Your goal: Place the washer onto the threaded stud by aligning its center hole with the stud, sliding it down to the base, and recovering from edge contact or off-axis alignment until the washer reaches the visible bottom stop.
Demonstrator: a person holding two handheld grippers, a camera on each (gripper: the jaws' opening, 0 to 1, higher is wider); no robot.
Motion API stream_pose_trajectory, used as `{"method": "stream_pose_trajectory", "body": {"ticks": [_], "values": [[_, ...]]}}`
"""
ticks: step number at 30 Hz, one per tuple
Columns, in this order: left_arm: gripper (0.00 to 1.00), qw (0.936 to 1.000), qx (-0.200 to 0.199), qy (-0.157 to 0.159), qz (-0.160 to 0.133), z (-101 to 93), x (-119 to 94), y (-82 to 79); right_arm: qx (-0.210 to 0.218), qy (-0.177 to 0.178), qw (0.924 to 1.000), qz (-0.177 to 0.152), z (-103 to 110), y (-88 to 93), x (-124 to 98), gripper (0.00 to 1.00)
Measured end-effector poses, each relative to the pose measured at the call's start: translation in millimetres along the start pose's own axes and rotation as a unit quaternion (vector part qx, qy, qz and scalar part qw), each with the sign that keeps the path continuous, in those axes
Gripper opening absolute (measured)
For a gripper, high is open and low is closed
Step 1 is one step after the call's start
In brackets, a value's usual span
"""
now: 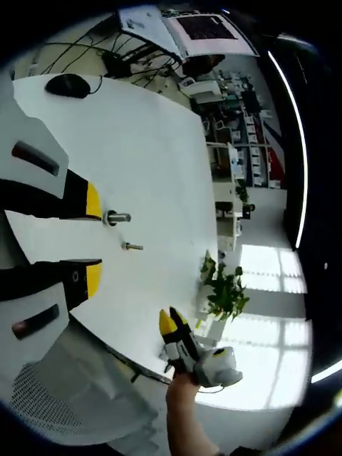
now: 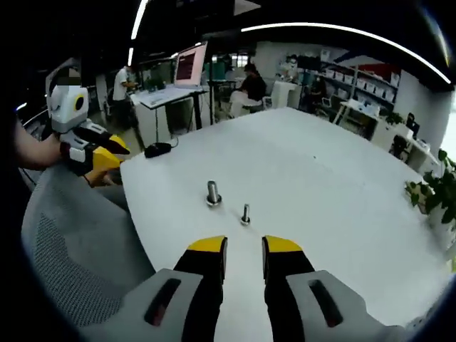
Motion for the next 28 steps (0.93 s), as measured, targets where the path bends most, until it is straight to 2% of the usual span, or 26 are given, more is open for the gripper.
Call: {"method": "stream_pose_trajectory", "body": {"ticks": [4,5,7,10,14,17,18,19,21,24,25,27,28], "values": [[0.2,0.9999,0.008,-0.01,0.008,0.4,1.1,1.1,0.013,0.023,0.9994,-0.021,-5.6,5.0,-20.6,0.25],[0.2,0.9998,0.012,-0.011,0.007,0.0,1.2,0.2,0.038,0.034,0.9982,-0.031,-9.3,6.5,-27.5,0.26],[0.2,0.9997,0.02,-0.014,0.003,-1.1,0.4,-2.1,0.065,0.034,0.9964,-0.043,-11.9,9.0,-35.6,0.3],[0.21,0.9996,0.024,-0.016,0.002,-1.0,0.9,-2.6,0.057,0.039,0.9966,-0.046,-17.7,16.9,-50.9,0.3],[0.21,0.9991,0.035,-0.022,0.012,-1.2,2.5,-2.0,0.085,0.05,0.9935,-0.056,-20.7,25.5,-60.4,0.3],[0.21,0.9987,0.039,-0.028,0.016,-0.6,1.9,-1.8,0.142,0.042,0.9868,-0.067,-18.1,26.9,-62.5,0.3],[0.21,0.9987,0.037,-0.029,0.017,-0.1,1.9,-1.4,0.18,0.033,0.98,-0.078,-16.6,24.4,-63.6,0.31],[0.21,0.9986,0.037,-0.032,0.02,1.1,1.7,-0.5,0.182,0.033,0.9792,-0.084,-17.1,23.4,-63.8,0.31],[0.21,0.9984,0.038,-0.037,0.02,1.1,0.9,-0.9,0.16,0.045,0.9829,-0.079,-19.2,23.5,-64.7,0.31],[0.21,0.998,0.042,-0.044,0.019,2.2,0.1,-0.8,0.159,0.04,0.9828,-0.084,-12.1,21.0,-65.2,0.31],[0.21,0.9978,0.044,-0.045,0.02,1.1,-0.7,-1.6,0.144,0.041,0.985,-0.085,-8.3,21.5,-63.7,0.31],[0.21,0.9978,0.045,-0.045,0.02,1.8,-0.8,-0.9,0.099,0.045,0.9922,-0.061,-4.9,25.9,-60.6,0.31],[0.21,0.9979,0.045,-0.044,0.018,1.5,-1.0,-0.8,0.087,0.043,0.9934,-0.061,-3.3,25.6,-59.9,0.31]]}}
Point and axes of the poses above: the point that each gripper's makers call its tool centre point, and the gripper's own axes: x roughly forward along the fingers, z roughly to its left, y roughly out of its underside, the point moved 8 cm from there along -x, roughly backward along the fingers, and after that the axes turned 6 degrees about y, right-handed, at the moved point
